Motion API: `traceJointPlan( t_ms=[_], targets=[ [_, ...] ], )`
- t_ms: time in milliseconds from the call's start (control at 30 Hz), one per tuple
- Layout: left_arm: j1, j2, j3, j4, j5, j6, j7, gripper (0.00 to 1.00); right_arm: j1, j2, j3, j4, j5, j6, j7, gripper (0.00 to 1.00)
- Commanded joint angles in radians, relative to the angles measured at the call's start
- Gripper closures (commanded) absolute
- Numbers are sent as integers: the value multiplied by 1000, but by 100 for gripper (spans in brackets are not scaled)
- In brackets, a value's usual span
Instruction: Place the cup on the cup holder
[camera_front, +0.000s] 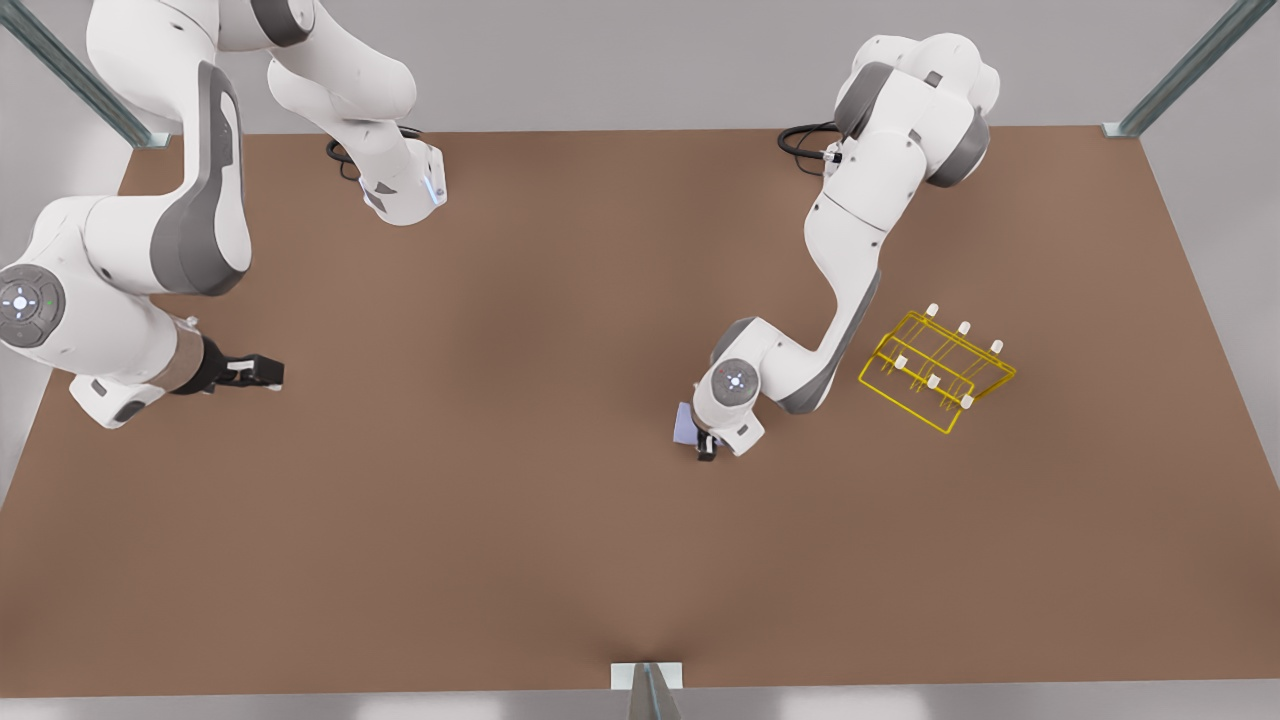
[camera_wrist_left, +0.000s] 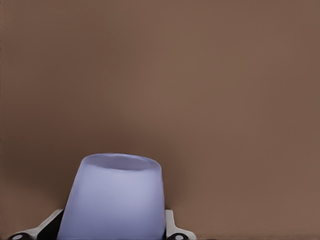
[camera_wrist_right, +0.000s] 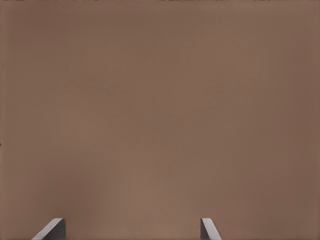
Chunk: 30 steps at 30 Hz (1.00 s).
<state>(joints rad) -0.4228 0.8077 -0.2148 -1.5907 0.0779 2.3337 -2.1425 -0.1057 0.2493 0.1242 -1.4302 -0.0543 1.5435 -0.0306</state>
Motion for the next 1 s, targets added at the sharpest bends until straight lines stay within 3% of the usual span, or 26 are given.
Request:
traceJointPlan(
  t_ms=[0,233,367,467,567,600,667,700,767,833,900,967],
  targets=[
    [-4,-1,-2,-3,-12,-2,29,19,-5,-1,0,-1,1,67,4,0],
    [6,-38,-2,-3,-15,-7,29,24,-8,2,0,-1,7,64,0,0],
    [13,-288,49,0,-27,-293,15,24,-8,2,0,-1,7,61,0,0],
    [10,-318,81,132,249,-553,-7,24,-8,2,0,-1,7,61,0,0],
    [-5,-314,98,170,712,-784,-11,24,-9,2,-1,-2,7,55,0,0],
    [-112,-314,235,156,784,-795,-1,24,-11,2,-3,-7,8,55,0,0],
    [-479,-283,716,60,783,-766,29,24,-17,2,-3,-7,8,55,0,0],
    [-573,-232,845,46,783,-764,30,24,-17,2,-3,-7,8,55,0,0],
    [-683,-145,1017,41,783,-743,30,24,-17,2,-3,-7,8,55,0,0],
    [-827,-70,1164,-61,784,-731,33,24,-19,2,-3,-7,8,55,-2,0],
    [-932,36,1250,-172,784,-728,30,24,-19,2,-3,-7,8,53,-2,0],
    [-912,70,1252,-178,781,-677,6,24,-19,4,-3,-7,8,55,-2,0]
  ],
)
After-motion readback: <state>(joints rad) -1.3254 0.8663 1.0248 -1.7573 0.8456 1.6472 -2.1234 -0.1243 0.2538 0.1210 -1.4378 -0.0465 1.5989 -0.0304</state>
